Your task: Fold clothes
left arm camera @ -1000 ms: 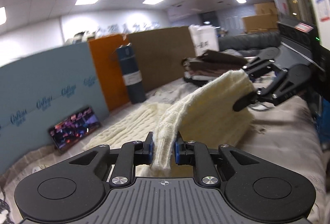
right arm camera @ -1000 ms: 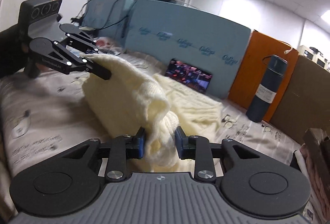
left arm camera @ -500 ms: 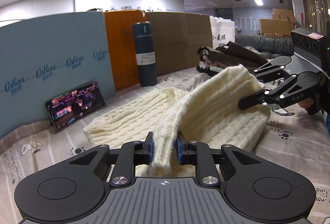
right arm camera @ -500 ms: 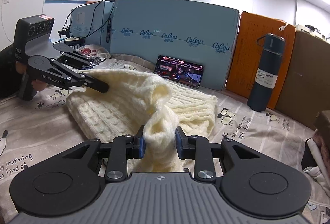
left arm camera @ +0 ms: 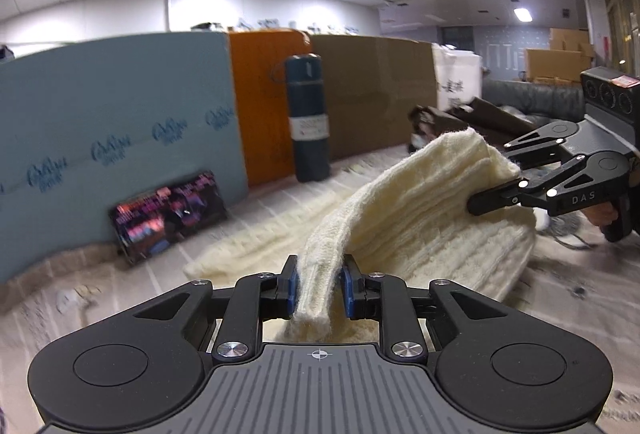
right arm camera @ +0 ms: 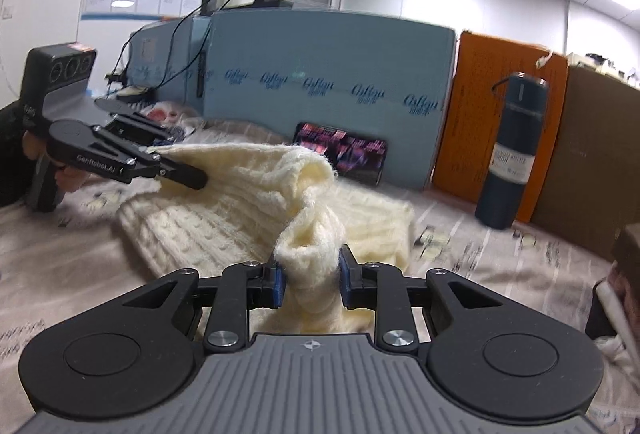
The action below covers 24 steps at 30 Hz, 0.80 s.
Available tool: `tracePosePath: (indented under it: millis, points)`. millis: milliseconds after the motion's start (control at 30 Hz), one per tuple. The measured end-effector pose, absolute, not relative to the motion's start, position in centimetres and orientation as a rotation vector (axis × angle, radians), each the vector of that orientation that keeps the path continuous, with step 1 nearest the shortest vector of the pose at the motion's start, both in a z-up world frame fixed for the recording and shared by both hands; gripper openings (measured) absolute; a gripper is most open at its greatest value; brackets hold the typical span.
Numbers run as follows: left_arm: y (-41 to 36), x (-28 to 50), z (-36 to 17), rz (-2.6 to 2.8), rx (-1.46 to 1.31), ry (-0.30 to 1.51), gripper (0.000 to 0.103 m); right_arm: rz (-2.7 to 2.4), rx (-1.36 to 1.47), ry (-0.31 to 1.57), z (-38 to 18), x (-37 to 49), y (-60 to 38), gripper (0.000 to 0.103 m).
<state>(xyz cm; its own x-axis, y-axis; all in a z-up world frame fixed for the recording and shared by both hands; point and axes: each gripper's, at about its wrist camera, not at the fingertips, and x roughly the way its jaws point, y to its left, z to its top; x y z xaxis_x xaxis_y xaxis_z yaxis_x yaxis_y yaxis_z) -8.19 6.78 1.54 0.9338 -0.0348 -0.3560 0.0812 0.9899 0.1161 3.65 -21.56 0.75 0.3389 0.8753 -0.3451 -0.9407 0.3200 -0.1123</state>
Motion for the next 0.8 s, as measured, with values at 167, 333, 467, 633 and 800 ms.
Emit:
tracePosePath:
  millis: [167,333,467,633,800]
  points:
    - [8.3,-5.2,2.9,0.009,0.098,0.336,0.022,1.13,-0.281,0.191,1.9,5.9,-19.2,0.023]
    - [9.9,-1.8,2.3,0.054,0.063,0.368,0.022,1.062,-0.274,0.233,2.2,8.9,-16.3,0.023]
    - [10.9,-0.3,1.0,0.093,0.034,0.398,0.056,1.032,-0.274,0.295,1.3,10.8,-14.6,0.024]
    - [11.8,-1.5,1.6,0.156,-0.063,0.359,0.089,0.988,-0.205,0.373,0.0,12.1,-14.6,0.042]
    - [9.5,-2.8,3.0,-0.017,0.013,0.381,0.1,0.918,-0.102,0.432,-0.4,12.9,-15.4,0.065]
